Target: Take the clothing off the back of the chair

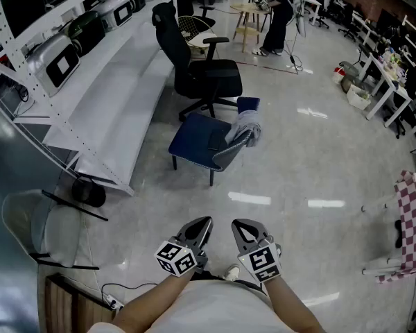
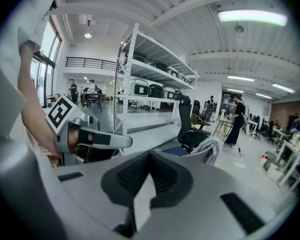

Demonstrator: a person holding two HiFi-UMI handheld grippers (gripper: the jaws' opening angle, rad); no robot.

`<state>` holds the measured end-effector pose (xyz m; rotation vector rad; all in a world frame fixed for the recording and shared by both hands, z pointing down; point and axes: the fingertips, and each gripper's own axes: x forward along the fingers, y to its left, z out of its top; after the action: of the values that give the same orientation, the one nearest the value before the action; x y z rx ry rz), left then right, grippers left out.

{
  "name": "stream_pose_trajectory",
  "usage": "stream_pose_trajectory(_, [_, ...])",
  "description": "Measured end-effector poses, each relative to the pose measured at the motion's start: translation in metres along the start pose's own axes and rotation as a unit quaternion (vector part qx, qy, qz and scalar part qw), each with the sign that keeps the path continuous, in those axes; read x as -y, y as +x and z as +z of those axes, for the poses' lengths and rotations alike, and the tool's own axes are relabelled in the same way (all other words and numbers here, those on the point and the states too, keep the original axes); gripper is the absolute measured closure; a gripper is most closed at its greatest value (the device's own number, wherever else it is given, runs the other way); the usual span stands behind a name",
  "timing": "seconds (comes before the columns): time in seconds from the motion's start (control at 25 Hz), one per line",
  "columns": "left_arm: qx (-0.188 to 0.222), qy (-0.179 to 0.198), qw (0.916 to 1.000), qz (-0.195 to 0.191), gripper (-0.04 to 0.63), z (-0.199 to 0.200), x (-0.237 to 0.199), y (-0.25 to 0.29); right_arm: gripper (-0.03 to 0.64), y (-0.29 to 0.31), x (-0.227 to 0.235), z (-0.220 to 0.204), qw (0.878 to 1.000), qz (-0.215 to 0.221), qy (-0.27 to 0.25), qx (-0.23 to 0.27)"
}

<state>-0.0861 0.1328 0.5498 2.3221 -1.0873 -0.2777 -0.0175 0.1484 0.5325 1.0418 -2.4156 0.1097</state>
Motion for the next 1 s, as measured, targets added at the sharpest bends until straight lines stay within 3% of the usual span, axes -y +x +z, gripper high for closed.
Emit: stream_pose_trajectory(1.0, [-0.001,0.007,0.9999,0.010,0.588,-0.014,0.026,0.005,0.600,-0.028,0.011,-0.011,1.000,0.000,0.021,0.021])
